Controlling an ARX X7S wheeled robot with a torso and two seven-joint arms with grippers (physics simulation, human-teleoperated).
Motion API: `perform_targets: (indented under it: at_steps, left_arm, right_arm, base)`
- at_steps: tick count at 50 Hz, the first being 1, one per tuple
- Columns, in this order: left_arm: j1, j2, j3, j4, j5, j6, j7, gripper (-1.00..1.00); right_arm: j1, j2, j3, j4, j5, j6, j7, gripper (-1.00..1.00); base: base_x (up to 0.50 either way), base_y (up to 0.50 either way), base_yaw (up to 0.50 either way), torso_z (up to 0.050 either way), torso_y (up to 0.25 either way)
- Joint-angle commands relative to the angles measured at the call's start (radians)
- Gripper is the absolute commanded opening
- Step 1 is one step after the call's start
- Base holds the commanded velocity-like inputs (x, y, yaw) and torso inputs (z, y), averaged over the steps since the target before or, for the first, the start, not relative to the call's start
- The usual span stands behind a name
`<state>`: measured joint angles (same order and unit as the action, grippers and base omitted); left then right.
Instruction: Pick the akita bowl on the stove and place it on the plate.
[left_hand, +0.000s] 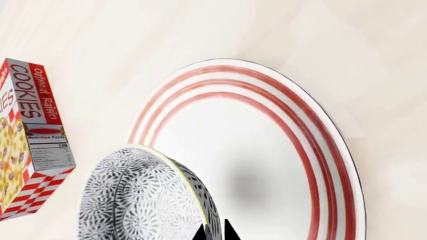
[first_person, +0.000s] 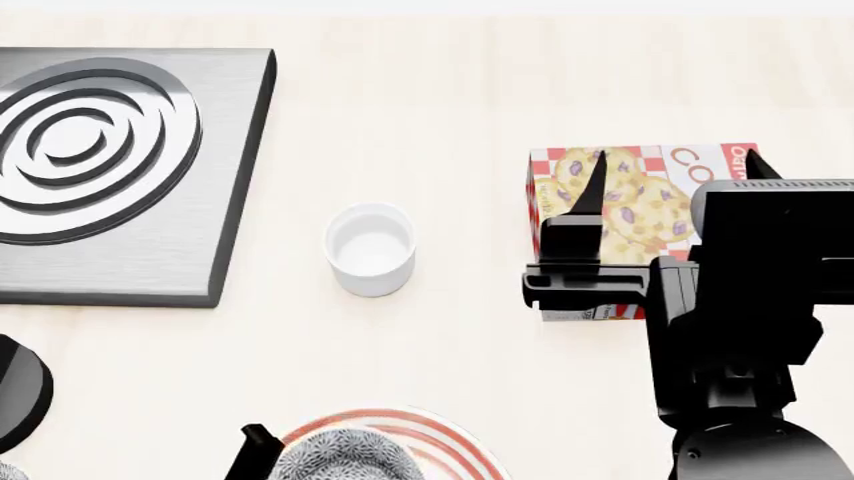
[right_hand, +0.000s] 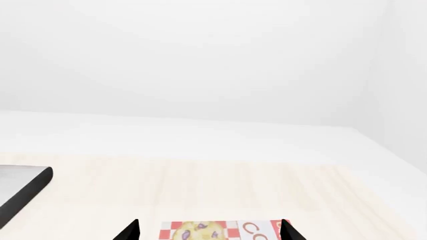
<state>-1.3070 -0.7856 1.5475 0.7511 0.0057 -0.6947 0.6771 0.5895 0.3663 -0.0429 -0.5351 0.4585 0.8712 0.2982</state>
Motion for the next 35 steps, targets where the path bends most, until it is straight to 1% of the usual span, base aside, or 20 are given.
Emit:
perform_targets:
  at_steps: [1,35]
  left_arm:
    - [0.004,0.004,-0.007,0.0,0.009,0.005,-0.015,-1.0]
    - [0.037,0.02,-0.007,-0.031,0.027,0.007,-0.061,-1.0]
  right_arm:
    - [0.001,0.002,-0.001,-0.003,0.005,0.003,0.004,1.0]
    - [-0.001,0.007,-0.012,0.008,0.007,-0.014,0.009,1.0]
  base:
    - [0.0,0.0,0.0,0.0,0.0]
    - [0.0,0.0,0.0,0.0,0.0]
